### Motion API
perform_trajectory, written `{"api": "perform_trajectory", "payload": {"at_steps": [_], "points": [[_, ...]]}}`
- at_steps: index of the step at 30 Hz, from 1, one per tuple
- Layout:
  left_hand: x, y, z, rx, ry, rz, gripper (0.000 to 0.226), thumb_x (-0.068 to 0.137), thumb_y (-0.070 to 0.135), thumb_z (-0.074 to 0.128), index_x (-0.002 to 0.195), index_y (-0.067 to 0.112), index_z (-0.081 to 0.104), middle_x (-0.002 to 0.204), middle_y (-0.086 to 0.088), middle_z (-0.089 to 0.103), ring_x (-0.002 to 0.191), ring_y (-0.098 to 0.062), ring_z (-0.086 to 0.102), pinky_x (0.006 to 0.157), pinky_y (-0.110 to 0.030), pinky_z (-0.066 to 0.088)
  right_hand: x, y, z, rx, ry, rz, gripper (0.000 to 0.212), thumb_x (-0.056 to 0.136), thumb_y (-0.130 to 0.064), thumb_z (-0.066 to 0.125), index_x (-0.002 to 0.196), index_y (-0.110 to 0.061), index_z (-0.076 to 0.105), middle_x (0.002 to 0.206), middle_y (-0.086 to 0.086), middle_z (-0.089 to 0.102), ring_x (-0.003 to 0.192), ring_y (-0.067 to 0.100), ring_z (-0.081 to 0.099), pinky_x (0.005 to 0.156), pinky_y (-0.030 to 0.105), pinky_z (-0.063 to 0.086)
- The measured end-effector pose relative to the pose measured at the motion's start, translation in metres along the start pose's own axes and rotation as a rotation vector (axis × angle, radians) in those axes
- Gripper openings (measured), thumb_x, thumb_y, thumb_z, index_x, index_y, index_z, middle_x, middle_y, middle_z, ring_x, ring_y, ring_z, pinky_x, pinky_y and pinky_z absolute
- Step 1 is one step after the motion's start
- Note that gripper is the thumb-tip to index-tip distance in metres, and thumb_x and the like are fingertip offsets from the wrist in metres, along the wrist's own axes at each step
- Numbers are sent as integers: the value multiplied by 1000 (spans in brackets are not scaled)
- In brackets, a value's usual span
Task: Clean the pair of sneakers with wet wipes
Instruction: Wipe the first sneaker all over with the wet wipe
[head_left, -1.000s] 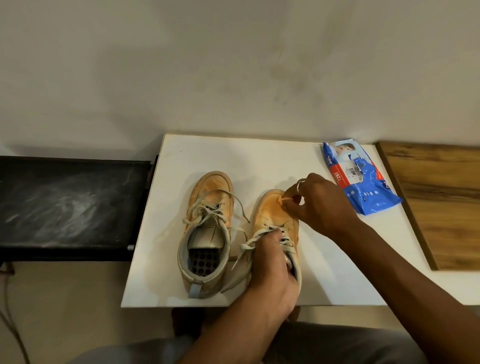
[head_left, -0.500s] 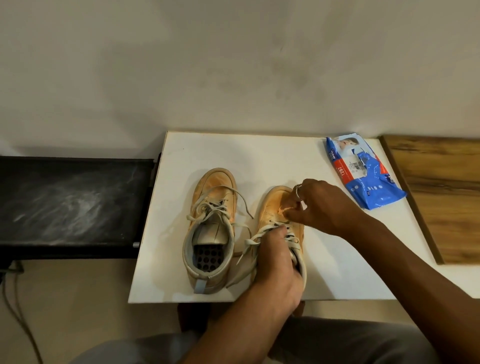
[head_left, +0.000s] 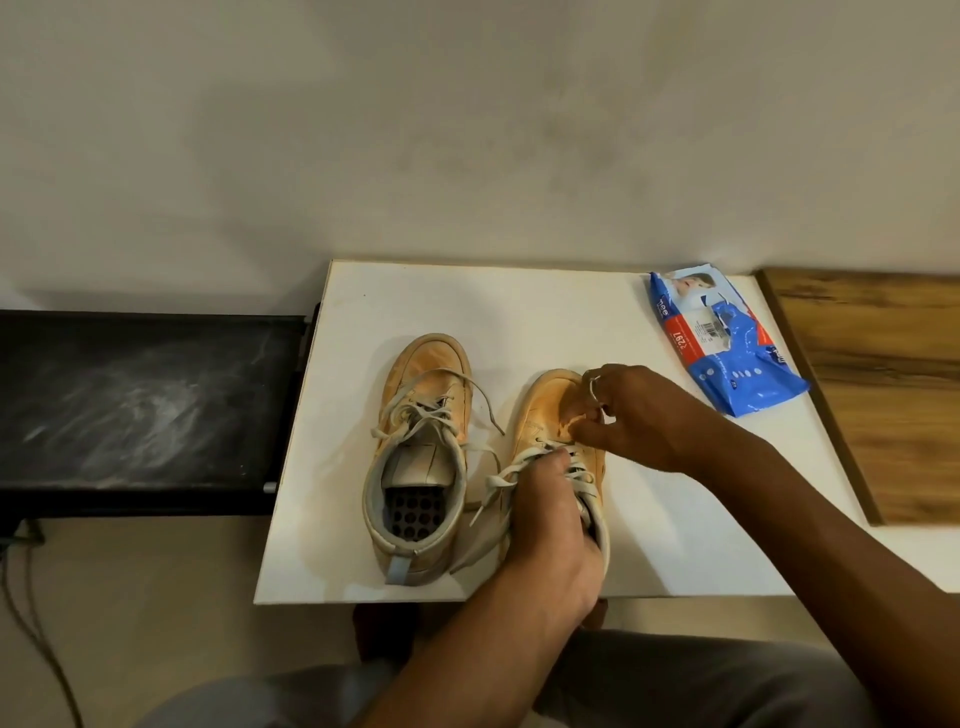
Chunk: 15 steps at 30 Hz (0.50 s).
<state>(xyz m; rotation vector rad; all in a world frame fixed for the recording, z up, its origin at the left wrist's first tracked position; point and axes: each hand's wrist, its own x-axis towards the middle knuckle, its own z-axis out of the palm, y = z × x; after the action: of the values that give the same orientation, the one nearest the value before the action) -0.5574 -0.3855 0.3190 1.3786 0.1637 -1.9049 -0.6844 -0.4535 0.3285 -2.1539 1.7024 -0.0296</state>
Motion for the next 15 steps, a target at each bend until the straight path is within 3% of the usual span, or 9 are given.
{"api": "perform_trajectory", "payload": {"at_steps": [3, 6, 10, 15], "points": [[-1, 1, 0, 1, 1, -5, 22, 93, 25, 58, 112, 14, 59, 104, -13, 68, 93, -28, 67, 94, -43, 53, 1, 3, -4, -19, 59, -9, 32, 91, -38, 64, 113, -15, 67, 101, -3, 58, 84, 9, 53, 67, 14, 42], [-2, 1, 1, -1, 6, -12, 18, 92, 25, 58, 107, 15, 60, 103, -14, 69, 94, -29, 67, 92, -42, 53, 1, 5, -2, -5, 63, -43, 18, 89, -38, 65, 99, -24, 67, 90, -8, 55, 78, 8, 52, 63, 15, 38], [-2, 1, 1, 2, 13, -24, 14, 92, 26, 59, 100, 16, 62, 97, -14, 69, 90, -29, 68, 81, -39, 57, 2, 7, -1, -38, 38, -32, 29, 89, -40, 65, 107, -18, 68, 93, -9, 54, 80, 8, 52, 62, 14, 39], [-3, 2, 2, 5, 27, -12, 13, 93, 25, 58, 99, 15, 62, 98, -14, 69, 91, -29, 68, 88, -39, 55, 2, 10, 0, -34, -3, -31, 35, 90, -42, 63, 113, -16, 67, 101, -7, 58, 86, 8, 54, 71, 17, 44]]}}
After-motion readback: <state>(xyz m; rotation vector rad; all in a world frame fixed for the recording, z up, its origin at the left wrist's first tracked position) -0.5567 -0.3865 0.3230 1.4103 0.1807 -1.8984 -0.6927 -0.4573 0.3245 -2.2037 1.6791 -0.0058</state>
